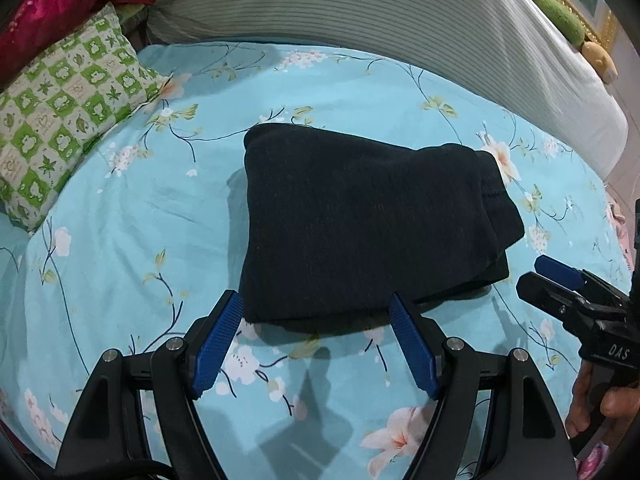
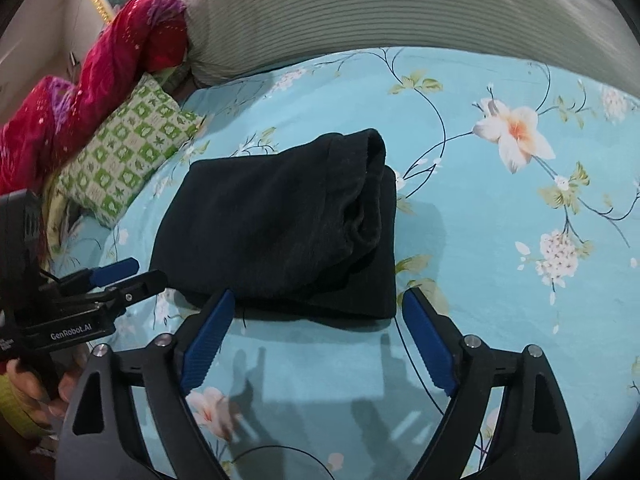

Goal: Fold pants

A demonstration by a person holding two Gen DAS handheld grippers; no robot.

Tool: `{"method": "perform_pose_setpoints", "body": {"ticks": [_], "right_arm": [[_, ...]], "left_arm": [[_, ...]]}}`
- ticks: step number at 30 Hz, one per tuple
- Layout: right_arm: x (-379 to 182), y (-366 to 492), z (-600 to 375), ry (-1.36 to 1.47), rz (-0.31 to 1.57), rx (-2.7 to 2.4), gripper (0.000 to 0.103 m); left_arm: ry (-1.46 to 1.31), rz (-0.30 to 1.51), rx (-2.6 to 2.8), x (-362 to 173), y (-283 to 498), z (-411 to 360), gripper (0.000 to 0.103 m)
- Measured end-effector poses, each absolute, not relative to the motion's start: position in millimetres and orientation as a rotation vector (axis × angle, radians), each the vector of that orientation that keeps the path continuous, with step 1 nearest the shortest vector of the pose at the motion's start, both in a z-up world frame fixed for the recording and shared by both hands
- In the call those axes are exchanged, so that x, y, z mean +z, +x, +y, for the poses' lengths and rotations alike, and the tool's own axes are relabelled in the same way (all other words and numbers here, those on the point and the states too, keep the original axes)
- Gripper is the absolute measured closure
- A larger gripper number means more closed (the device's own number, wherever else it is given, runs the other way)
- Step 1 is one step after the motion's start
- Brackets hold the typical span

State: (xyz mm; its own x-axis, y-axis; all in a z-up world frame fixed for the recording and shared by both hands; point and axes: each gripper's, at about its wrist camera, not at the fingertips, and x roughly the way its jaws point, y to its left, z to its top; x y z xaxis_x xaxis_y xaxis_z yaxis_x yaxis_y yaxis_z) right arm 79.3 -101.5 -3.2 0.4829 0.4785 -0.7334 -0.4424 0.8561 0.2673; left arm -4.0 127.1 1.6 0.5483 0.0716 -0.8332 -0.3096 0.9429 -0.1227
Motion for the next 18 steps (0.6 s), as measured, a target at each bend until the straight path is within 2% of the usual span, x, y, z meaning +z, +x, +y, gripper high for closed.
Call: {"method": "perform_pose_setpoints", "body": {"ticks": [12, 18], "right_arm": [[-6, 50, -98, -0.048, 0.828, 0.543, 0.006], [-6, 38, -94, -0.074, 0.785, 0.55, 0.002]], "left_arm": [[-0.236, 0.925, 0.274, 2, -27, 120, 0.026], [-0.225, 0.916, 0.286, 0, -32, 120, 0.022]]}}
